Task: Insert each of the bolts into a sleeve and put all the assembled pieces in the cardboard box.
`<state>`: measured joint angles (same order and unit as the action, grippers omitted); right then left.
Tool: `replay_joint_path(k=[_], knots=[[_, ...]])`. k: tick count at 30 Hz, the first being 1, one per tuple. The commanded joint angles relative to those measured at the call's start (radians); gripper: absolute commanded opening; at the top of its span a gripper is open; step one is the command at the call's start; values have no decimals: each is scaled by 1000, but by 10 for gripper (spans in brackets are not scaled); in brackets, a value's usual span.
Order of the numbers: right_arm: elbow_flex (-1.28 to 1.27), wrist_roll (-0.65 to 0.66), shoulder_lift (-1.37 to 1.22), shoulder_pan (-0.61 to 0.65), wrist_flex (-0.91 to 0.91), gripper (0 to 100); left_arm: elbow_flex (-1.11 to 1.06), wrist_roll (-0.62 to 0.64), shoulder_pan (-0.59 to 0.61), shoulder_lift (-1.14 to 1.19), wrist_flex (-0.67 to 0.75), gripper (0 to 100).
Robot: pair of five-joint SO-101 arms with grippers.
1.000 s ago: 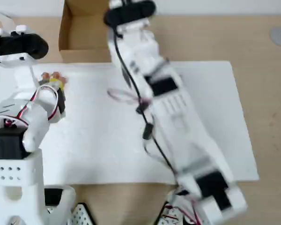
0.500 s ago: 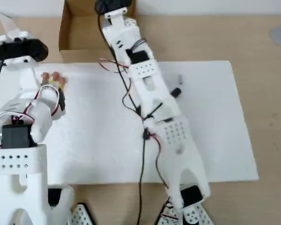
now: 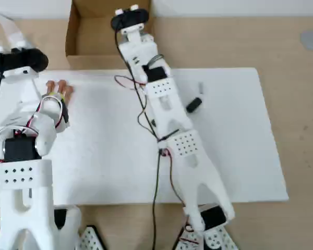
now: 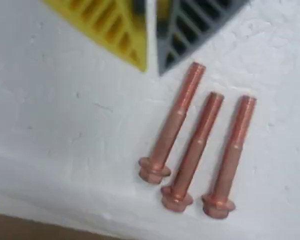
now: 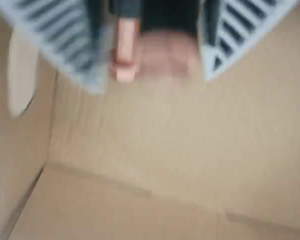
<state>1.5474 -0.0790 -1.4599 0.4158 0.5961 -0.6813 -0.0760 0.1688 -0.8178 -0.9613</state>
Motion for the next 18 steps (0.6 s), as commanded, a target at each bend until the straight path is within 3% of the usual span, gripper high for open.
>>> replay_joint_path(k=[1,6,10,18], knots=[[81,11,24,-1,51,239,-6,-9,14,-2,21,78],[119,11,25,1,133,240,-9,-9,29,1,21,125],[120,6,81,2,249,240,2,-15,120,7,63,126],[120,5,329,-4,523,240,239,-256,169,369,14,126]])
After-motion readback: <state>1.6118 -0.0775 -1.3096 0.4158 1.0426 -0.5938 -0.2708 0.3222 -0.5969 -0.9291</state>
